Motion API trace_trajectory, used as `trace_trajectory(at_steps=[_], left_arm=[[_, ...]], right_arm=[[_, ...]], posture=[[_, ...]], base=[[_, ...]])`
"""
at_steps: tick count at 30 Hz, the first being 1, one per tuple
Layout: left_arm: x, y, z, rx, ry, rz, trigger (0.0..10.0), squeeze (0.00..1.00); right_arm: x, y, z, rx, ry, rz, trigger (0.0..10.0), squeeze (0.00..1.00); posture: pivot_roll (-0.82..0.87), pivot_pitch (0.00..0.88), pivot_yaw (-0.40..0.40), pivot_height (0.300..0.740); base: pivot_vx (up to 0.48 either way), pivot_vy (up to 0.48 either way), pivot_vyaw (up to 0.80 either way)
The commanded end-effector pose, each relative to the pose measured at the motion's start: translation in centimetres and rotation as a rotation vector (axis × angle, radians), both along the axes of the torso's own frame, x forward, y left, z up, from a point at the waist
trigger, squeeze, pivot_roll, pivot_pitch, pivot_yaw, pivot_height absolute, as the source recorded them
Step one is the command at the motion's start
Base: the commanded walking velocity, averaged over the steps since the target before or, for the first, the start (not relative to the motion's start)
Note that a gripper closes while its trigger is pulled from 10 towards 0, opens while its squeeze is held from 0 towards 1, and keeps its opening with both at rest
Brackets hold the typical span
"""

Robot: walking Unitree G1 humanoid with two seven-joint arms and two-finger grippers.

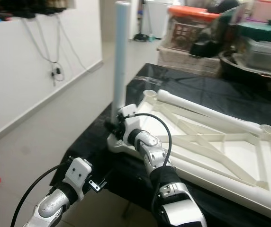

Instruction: Building children table

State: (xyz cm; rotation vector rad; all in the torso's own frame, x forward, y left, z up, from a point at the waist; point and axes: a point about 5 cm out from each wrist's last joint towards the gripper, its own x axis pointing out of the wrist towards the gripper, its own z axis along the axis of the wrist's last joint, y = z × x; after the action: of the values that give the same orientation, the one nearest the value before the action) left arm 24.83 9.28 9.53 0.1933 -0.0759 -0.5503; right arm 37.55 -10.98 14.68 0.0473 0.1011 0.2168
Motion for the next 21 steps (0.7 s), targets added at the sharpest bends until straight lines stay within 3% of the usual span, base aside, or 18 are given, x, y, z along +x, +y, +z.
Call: trace_trajectory(at_steps=[1, 2, 4, 7, 12, 13, 15, 16, 20, 21], left_arm=[[0.1, 0.1, -0.2, 0.005, 0.009, -0.003, 10.0, 0.00], [0.1, 0.1, -0.2, 0.005, 0.009, -0.003, 10.0, 0.00], [0.4, 0.4, 0.2, 0.004, -0.010, 0.006, 10.0, 0.00], [0.7, 0.6, 0.5, 0.005, -0.023, 0.011, 10.0, 0.00], [0.9, 0.7, 0.8, 0.000, -0.033, 0.019, 10.0, 0.00], [1.1, 0.9, 1.2, -0.003, -0.054, 0.025, 10.0, 0.00], [1.1, 0.9, 1.2, -0.003, -0.054, 0.025, 10.0, 0.00], [1.3, 1.0, 1.6, -0.001, -0.081, 0.024, 10.0, 0.00], [0.3, 0.0, 1.9, 0.049, -0.169, -0.043, 10.0, 0.00], [0.0, -0.3, 2.1, 0.048, -0.184, -0.048, 10.0, 0.00]], right_arm=[[-0.4, -4.3, -0.6, 0.031, 0.034, -0.332, 0.0, 0.00], [-0.4, -4.3, -0.6, 0.031, 0.034, -0.332, 0.0, 0.00], [-2.1, -5.8, -1.3, 0.032, 0.050, -0.595, 0.0, 0.00], [-2.8, -5.7, -1.4, 0.040, 0.048, -0.665, 0.0, 0.00], [-2.6, -5.1, -1.3, 0.044, 0.049, -0.664, 0.0, 0.00], [-2.1, -4.4, -1.0, 0.055, 0.042, -0.630, 10.0, 0.00], [-2.1, -4.4, -1.0, 0.055, 0.042, -0.630, 10.0, 0.00], [-1.5, -3.2, -0.5, 0.073, 0.007, -0.562, 10.0, 1.00], [-0.8, -1.9, 0.6, 0.115, -0.077, -0.421, 10.0, 1.00], [-0.7, -2.1, 0.8, 0.131, -0.099, -0.372, 10.0, 0.00]], posture=[[0.17, 0.000, -0.062, 0.740], [0.17, 0.000, -0.062, 0.740], [0.18, 0.000, -0.059, 0.740], [0.18, 0.000, -0.060, 0.740], [0.18, 0.000, -0.067, 0.740], [0.19, 0.000, -0.074, 0.740], [0.19, 0.000, -0.074, 0.740], [0.18, 0.000, -0.059, 0.740], [0.18, 0.000, -0.058, 0.740], [0.18, 0.000, -0.059, 0.740]], base=[[0.000, 0.000, 0.00], [0.000, 0.000, 0.00], [0.000, 0.000, 0.00], [0.000, 0.000, 0.00], [0.000, 0.000, 0.00], [0.000, 0.000, 0.00], [0.000, 0.000, 0.00], [0.000, 0.000, 0.00], [0.000, 0.000, 0.00], [0.000, 0.000, 0.00]])
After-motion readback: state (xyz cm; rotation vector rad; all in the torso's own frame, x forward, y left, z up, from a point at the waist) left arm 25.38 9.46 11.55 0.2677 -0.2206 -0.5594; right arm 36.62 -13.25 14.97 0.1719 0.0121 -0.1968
